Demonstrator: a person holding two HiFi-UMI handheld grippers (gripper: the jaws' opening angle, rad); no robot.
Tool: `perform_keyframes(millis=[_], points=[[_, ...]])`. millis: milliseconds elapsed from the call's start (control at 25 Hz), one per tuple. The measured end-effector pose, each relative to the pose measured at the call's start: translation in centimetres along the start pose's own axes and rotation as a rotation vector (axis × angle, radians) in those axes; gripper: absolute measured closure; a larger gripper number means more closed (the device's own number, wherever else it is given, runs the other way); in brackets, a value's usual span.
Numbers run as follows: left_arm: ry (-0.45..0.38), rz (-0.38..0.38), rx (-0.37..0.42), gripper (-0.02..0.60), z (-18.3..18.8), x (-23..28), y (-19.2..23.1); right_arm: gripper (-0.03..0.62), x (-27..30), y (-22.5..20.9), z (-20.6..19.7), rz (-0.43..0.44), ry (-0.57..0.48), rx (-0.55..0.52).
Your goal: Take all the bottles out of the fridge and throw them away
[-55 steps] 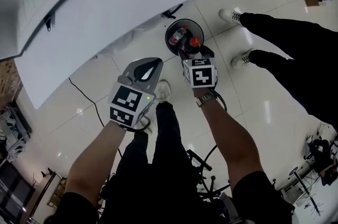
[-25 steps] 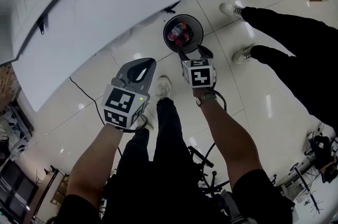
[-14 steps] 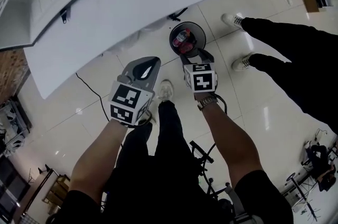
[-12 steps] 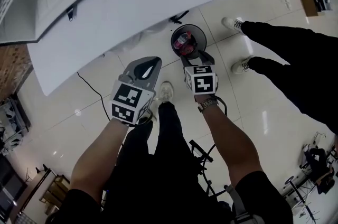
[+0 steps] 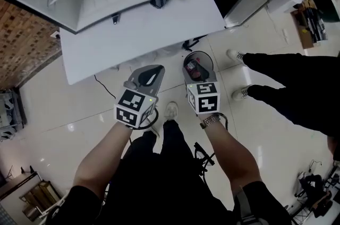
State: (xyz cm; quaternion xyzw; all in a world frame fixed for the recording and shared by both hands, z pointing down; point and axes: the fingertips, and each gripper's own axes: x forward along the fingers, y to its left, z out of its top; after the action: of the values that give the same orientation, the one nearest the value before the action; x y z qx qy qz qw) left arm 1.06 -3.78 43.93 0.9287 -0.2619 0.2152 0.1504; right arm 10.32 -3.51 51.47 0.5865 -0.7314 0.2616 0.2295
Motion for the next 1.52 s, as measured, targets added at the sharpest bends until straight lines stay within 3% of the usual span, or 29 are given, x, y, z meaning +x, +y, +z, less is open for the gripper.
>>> perform_keyframes(millis=[280, 600, 800, 1040, 1520], points=[[-0.138, 0.126, 0.005, 0.578, 4.5, -8.8, 3.9, 0.430, -3.1, 10.1, 9.8, 0.132, -0.159, -0.161], [-0.253, 0.242, 0.012, 0.578, 7.4, -17.0, 6.4, 0.499, -6.5, 18.2, 16.7, 0.213, -0.282, -0.285], [-0.301, 0.297, 0.009, 0.578, 8.2, -19.8, 7.5, 0.539, -8.1, 20.6, 19.7, 0.229, -0.345, -0.344], [-0.337, 0.310, 0.025, 0.578, 9.5, -21.4, 7.6, 0.591, -9.5, 22.1, 21.6, 0.228, -0.387, -0.378], [-0.357, 0.292, 0.079, 0.578, 11.5, -21.6, 7.6, 0.591, -10.7, 23.4, 23.6, 0.227, -0.415, -0.416]])
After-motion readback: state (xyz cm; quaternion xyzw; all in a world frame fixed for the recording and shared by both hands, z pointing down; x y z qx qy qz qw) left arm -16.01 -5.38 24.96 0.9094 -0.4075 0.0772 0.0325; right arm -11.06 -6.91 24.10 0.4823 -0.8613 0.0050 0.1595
